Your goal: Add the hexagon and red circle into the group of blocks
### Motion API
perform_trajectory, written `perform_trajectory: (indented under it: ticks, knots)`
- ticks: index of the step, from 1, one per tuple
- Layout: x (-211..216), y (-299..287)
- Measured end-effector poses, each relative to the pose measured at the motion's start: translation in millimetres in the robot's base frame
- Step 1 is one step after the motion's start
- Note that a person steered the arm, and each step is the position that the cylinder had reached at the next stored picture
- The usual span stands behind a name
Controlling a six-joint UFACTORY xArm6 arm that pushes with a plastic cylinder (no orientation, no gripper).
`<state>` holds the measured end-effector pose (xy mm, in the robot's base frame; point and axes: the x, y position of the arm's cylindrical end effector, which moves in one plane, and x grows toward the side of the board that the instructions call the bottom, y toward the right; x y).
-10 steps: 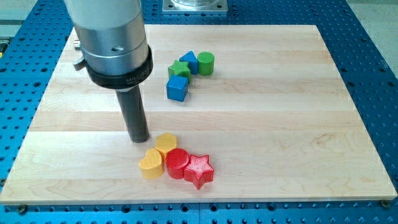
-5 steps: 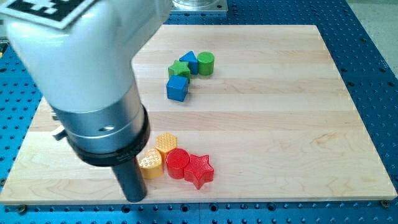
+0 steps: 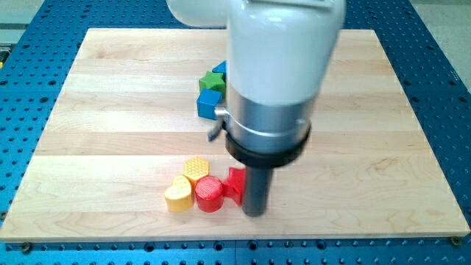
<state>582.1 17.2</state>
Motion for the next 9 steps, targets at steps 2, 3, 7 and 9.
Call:
perform_trajectory:
  ticks: [2, 3, 7, 9]
  knots:
    - [-17.1, -3.4]
    - [27.2, 29.6]
    - [-36.1, -78.4]
    - [-84.0, -83.6]
